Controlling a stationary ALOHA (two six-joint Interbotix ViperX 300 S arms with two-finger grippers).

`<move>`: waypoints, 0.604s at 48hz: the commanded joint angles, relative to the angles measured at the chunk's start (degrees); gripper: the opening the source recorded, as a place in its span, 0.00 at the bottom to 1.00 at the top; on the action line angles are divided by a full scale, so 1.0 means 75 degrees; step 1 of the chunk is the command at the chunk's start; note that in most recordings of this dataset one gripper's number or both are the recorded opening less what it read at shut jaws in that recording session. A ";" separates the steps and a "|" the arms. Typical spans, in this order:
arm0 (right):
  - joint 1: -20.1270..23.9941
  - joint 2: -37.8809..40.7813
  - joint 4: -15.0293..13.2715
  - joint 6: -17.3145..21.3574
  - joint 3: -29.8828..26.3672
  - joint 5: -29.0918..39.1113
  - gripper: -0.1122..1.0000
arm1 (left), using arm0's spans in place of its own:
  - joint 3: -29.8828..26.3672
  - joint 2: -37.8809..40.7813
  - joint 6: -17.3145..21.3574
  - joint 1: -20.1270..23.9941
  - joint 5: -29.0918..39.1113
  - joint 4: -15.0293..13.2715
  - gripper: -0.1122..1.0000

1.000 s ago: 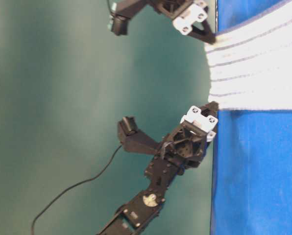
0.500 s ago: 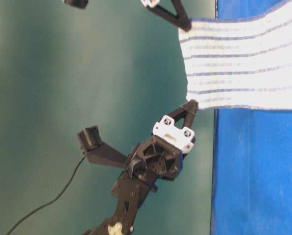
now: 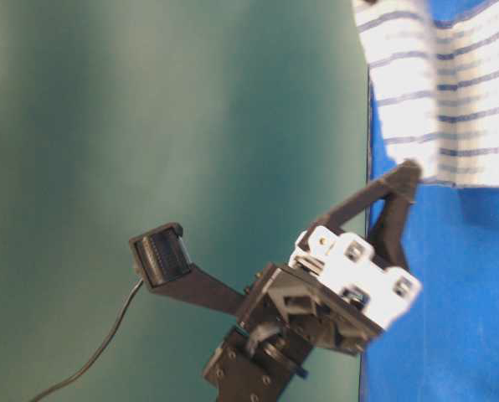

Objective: Fold the blue towel.
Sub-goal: 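Fold the strip's top end down onto its bottom half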

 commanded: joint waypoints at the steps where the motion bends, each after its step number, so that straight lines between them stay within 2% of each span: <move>1: 0.0352 0.0117 0.0047 0.0129 -0.0035 -0.0023 0.18 | -0.0023 -0.0246 -0.0094 -0.0234 -0.0023 0.0000 0.13; 17: 0.1395 0.0996 0.0129 0.0867 -0.0059 -0.0234 0.18 | 0.0188 -0.0105 -0.0551 -0.0949 -0.0047 -0.0012 0.13; 29: 0.1758 0.1230 0.0141 0.1031 -0.0188 -0.0234 0.18 | 0.0035 0.0363 -0.0727 -0.1313 -0.0305 -0.0012 0.13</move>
